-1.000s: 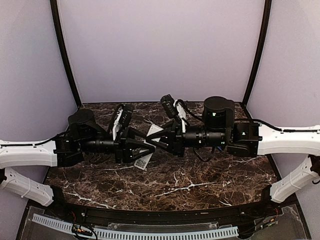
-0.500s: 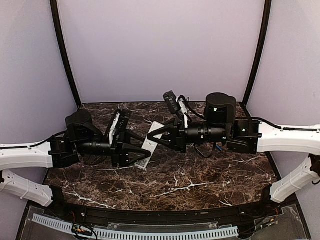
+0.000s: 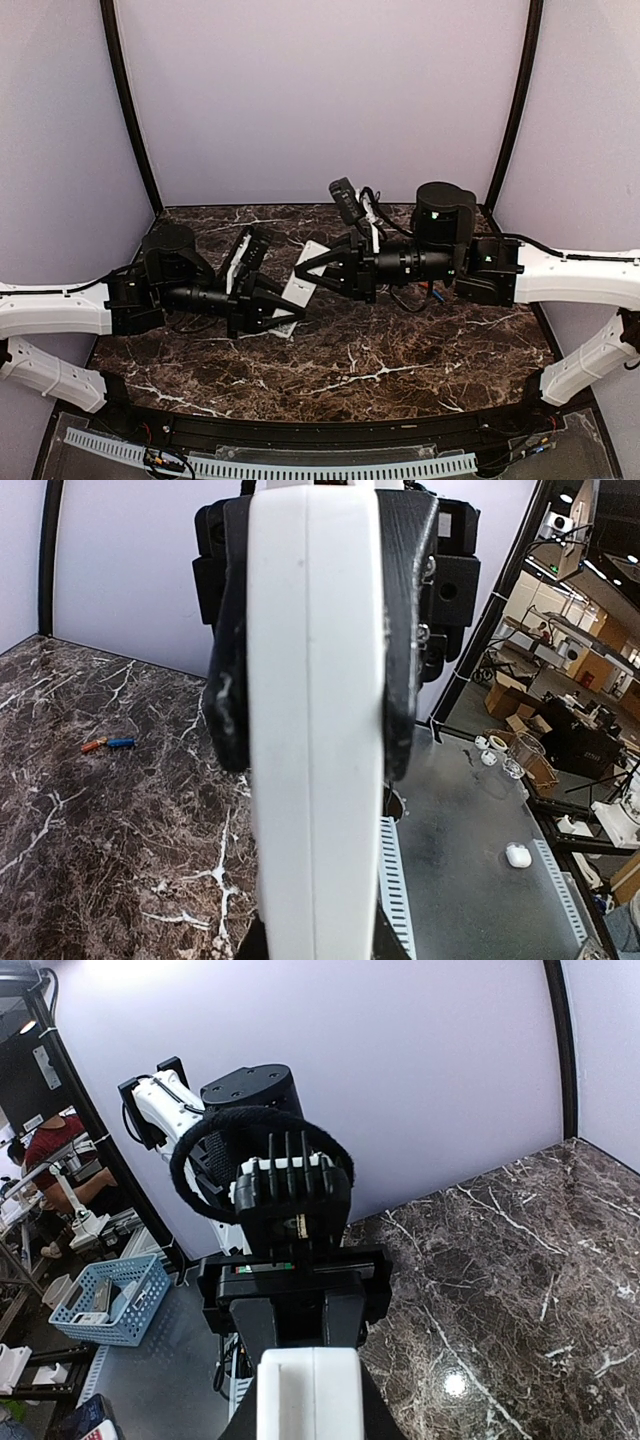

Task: Load the batteries into the remote control
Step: Pass from the right arm to the left

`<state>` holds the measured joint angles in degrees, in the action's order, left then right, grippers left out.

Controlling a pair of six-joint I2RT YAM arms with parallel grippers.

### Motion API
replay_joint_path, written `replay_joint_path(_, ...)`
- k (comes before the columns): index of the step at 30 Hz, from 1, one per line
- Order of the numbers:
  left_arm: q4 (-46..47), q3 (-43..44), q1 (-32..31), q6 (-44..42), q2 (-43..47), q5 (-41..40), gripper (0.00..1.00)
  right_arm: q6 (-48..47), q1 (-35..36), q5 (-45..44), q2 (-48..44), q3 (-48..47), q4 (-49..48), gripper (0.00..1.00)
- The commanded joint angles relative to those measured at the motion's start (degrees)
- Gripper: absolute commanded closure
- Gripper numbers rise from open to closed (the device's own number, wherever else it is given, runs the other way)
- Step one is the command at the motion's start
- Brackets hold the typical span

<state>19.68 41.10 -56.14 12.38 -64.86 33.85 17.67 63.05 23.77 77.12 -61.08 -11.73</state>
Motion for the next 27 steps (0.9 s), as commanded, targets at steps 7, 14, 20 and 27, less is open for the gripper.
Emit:
replay_joint_path(7, 1.7, 2.5, -0.4, 9.3, -2.1, 1.3, 1.0, 0.4, -1.1, -8.2, 0.2, -1.3, 1.9, 0.73)
replay_joint_path(14, 1.1, 3.6, -0.4, 11.1, -2.2, 1.2, 1.0, -0.5, -2.2, -9.5, -0.6, -2.3, 3.9, 0.47)
replay_joint_path(20, -2.8, 5.4, 0.2, 11.8, -2.5, 0.4, 1.0, -3.0, -3.1, -11.5, -4.8, -1.2, 6.3, 0.22)
replay_joint_path(27, -8.7, 8.8, 1.5, 12.3, -3.9, 1.9, 1.0, -8.3, -4.4, -11.5, -8.4, 0.2, 10.8, 0.15)
